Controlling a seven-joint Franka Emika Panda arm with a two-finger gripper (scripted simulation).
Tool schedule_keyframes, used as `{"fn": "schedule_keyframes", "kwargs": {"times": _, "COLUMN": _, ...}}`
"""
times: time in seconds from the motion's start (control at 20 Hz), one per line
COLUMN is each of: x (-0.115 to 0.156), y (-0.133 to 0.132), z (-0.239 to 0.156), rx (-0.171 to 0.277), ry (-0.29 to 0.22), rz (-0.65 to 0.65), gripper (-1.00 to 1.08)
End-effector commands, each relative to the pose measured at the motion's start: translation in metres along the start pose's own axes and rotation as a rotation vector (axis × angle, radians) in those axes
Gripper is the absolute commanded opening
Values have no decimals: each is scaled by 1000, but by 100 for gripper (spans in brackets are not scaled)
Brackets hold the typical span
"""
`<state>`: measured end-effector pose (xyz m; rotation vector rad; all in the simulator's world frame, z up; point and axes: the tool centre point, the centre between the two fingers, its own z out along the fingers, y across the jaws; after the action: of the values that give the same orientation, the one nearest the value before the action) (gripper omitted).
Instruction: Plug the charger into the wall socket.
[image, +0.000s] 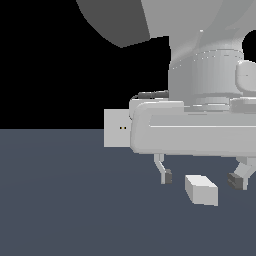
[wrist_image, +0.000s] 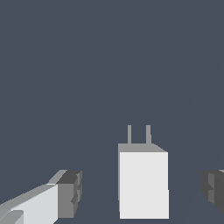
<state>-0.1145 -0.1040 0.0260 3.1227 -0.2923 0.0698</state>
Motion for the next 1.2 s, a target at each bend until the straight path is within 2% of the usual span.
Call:
{"fn": "schedule_keyframes", "kwargs": {"times": 0.0, "x": 0, "y": 0, "z": 8, "rx": 0, "ry": 1, "rz": 0, "gripper": 100}}
{"fn": "schedule_keyframes", "kwargs": {"times": 0.25, "x": 0, "y": 0, "z": 14, "rx": 0, "ry": 1, "rz": 0, "gripper": 100}}
{"fn": "schedule_keyframes", "kwargs": {"times": 0.3, "x": 0, "y": 0, "z": 14, "rx": 0, "ry": 1, "rz": 0, "gripper": -100}}
{"fn": "schedule_keyframes", "kwargs": {"times": 0.85, "x": 0, "y": 0, "z": 14, "rx": 0, "ry": 1, "rz": -1, "gripper": -100}}
{"fn": "schedule_keyframes", "kwargs": {"times": 1.15, "x": 8, "y": -14, "z": 4, "rx": 1, "ry": 1, "rz": -25, "gripper": -100}}
